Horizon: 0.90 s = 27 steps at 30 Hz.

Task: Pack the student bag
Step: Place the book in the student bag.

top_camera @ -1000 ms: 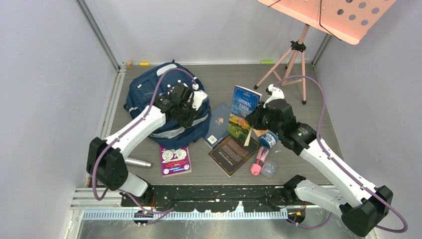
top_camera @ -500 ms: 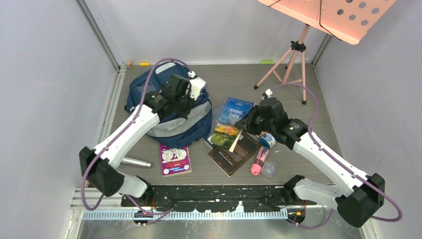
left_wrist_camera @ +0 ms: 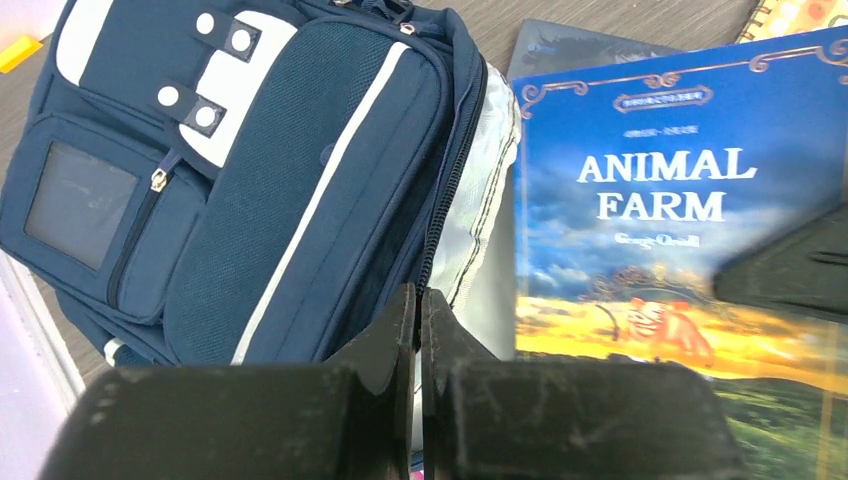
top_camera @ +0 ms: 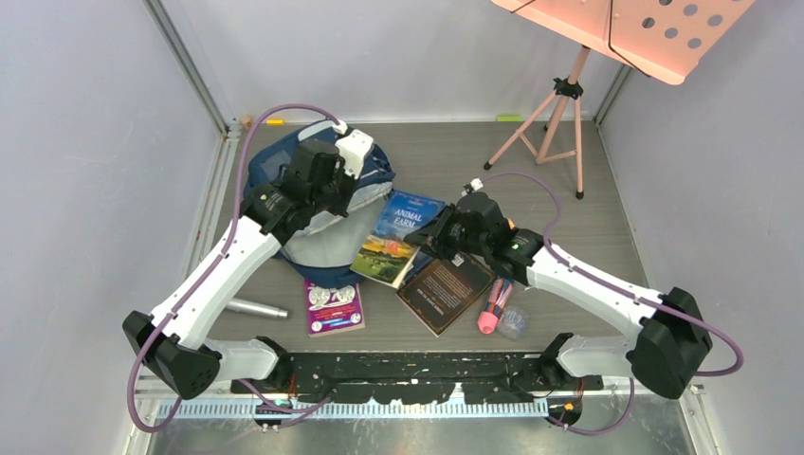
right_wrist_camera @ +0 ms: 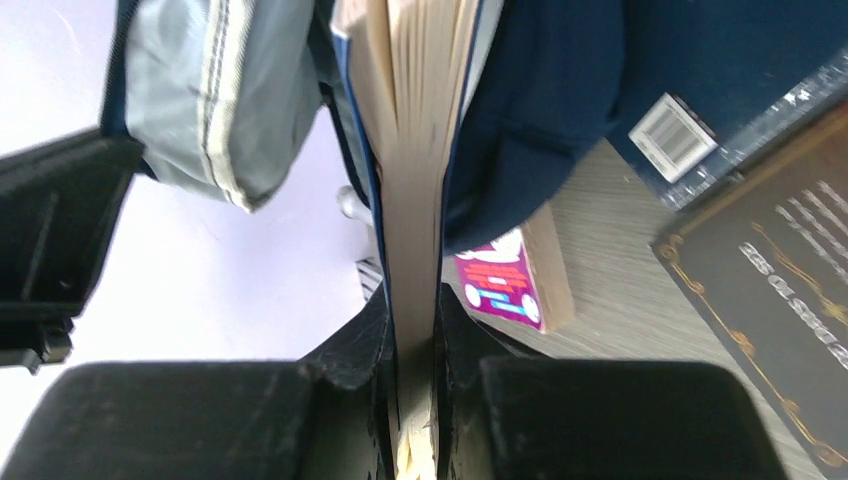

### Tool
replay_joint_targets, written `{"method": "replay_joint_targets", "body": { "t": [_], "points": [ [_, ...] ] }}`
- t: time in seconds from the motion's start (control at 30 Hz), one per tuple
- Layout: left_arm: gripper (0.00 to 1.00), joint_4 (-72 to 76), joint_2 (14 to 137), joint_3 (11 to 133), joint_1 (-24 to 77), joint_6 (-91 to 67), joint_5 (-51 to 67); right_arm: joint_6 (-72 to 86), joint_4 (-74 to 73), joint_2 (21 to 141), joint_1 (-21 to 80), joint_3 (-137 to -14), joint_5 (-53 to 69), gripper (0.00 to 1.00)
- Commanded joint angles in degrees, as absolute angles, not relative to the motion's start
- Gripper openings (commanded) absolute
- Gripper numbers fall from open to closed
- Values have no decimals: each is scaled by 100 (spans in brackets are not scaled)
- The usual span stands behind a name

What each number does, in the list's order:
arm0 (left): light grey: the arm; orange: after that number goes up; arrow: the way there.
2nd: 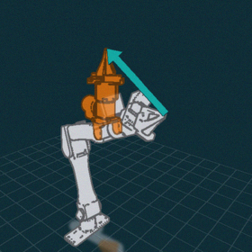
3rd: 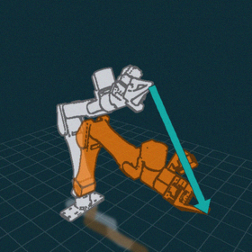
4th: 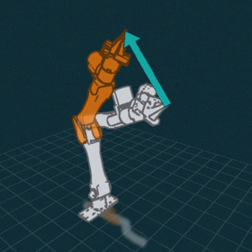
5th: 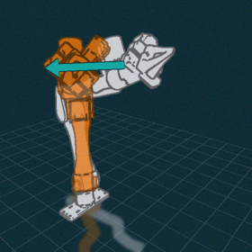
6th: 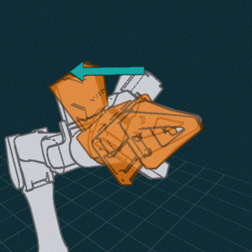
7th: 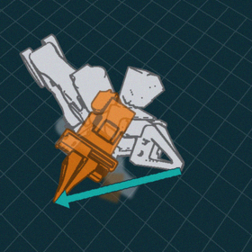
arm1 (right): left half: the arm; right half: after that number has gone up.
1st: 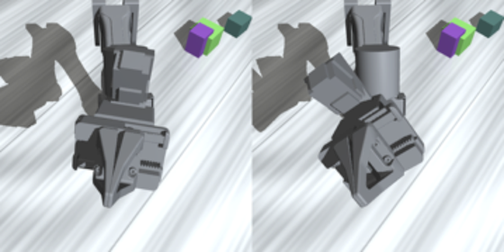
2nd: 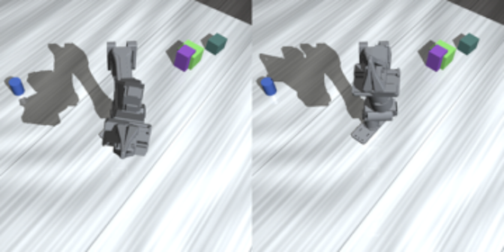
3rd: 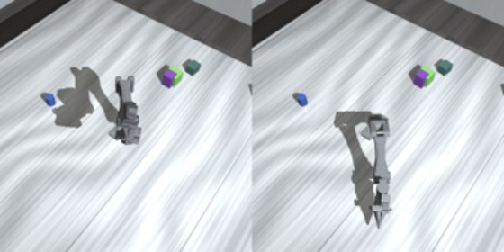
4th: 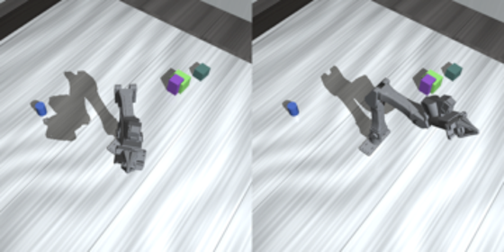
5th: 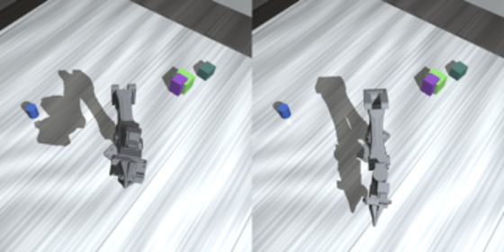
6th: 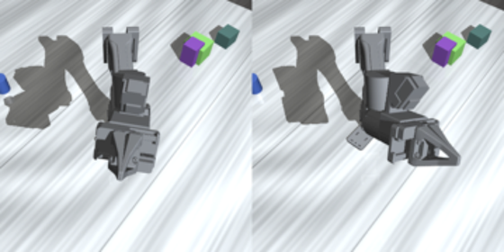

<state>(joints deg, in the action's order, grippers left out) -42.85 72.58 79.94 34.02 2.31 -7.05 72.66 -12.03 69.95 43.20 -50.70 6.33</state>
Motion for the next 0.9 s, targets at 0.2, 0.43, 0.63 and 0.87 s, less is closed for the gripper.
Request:
{"method": "replay_joint_targets", "body": {
  "t": [0.2,0.43,0.63,0.87],
  "points": [
    [0,-3486,7117,8128,3418,34,-417,8555,996,7769,4584,-5040,82,0],
    [0,-3360,7045,8035,3411,-115,-217,8873,2330,8788,4865,-5110,-564,1],
    [0,-3351,7060,7956,3352,-155,-101,8812,3996,9830,5111,-5329,-1032,0],
    [0,-3207,6956,7767,3147,-299,231,8909,4935,10995,5124,-6041,-1352,1]
  ]
}}
